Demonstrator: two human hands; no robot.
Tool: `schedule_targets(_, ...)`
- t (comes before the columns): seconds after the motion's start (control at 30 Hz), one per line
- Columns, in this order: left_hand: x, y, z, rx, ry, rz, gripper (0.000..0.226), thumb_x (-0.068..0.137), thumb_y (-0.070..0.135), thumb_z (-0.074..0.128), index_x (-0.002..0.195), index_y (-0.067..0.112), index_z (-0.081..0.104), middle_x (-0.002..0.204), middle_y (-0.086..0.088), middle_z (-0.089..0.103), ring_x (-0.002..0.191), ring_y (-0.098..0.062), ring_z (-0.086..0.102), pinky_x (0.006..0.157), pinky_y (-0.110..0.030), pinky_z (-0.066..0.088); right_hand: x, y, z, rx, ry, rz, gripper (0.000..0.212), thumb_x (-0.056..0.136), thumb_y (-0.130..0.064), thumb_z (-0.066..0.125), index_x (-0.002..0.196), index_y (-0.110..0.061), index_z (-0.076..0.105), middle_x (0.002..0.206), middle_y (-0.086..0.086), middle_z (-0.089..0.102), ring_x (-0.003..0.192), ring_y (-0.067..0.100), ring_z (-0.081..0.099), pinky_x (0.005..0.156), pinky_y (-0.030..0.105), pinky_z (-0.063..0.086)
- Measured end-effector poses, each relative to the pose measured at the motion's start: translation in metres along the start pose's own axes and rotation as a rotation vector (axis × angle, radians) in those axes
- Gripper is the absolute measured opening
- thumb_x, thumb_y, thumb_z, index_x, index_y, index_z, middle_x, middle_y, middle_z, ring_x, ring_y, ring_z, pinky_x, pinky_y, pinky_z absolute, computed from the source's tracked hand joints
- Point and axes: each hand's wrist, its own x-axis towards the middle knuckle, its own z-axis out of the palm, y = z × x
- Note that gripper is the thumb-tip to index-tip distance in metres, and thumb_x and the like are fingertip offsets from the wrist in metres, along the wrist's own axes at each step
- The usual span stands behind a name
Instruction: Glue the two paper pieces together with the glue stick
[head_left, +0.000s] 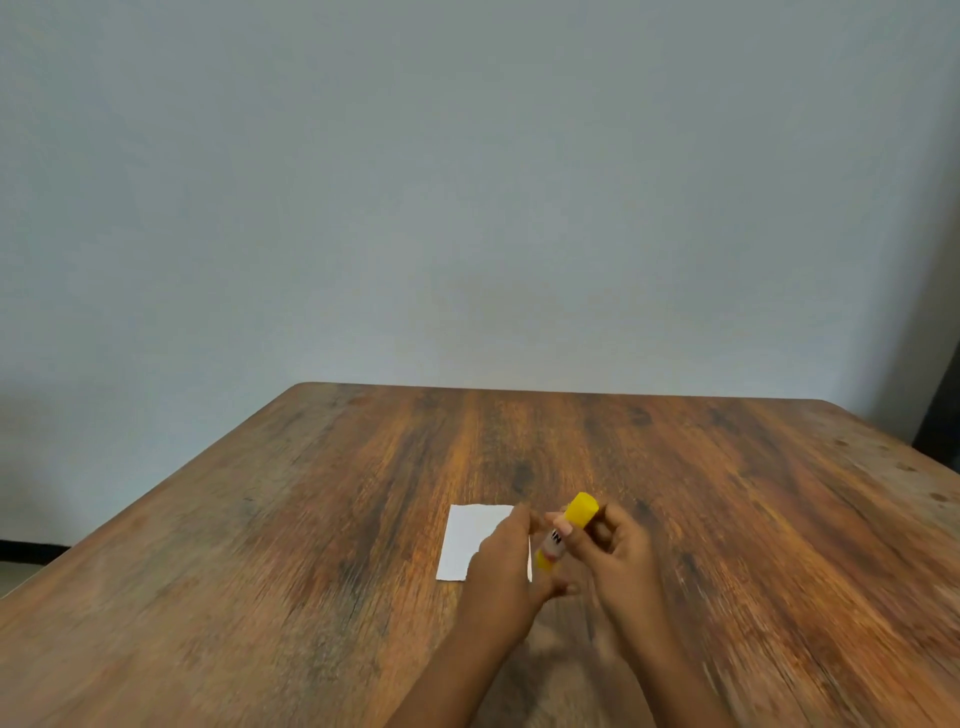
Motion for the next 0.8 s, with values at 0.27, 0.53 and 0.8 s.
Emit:
schedule_targets(0.27,0.011,-0.035,0.002,0.631,-0.23,-0.071,0.094,0.075,0.074,0.027,0.145,0.017,-0.001,0.156,-0.009,-0.011,0.143,-0.025,-0.015,0.113,-0.049,-0.015,0.053,0.035,-0.019,-0.458,0.108,0.077,0.019,0.076,-0.015,0.072,0.079,-0.006,0.056,0.073,0.013,0.069,0.056,0.014,0.061,0.052,0.026,0.041)
schedule_targets(0.53,0.018,-0.044,0.007,0.618,-0.223,-0.06,0.115,0.046,0.081,-0.009,0.144,0.02,-0.006,0.155,-0.007,-0.017,0.142,-0.024,-0.019,0.112,-0.044,-0.019,0.054,0.051,-0.019,-0.537,0.095,0.155,0.027,0.074,-0.021,0.074,0.088,-0.012,0.053,0.091,0.012,0.067,0.067,0.013,0.06,0.055,0.027,0.044)
schedule_targets(0.8,0.021,-0.043,0.0,0.646,-0.215,-0.039,0.128,0.032,0.085,-0.03,0.142,0.021,-0.014,0.152,-0.007,-0.024,0.14,-0.027,-0.023,0.109,-0.042,-0.021,0.041,0.024,-0.033,-0.826,-0.168,0.134,0.066,0.09,-0.043,0.046,0.143,-0.015,0.017,0.155,0.012,0.016,0.142,0.027,0.016,0.113,0.044,0.02)
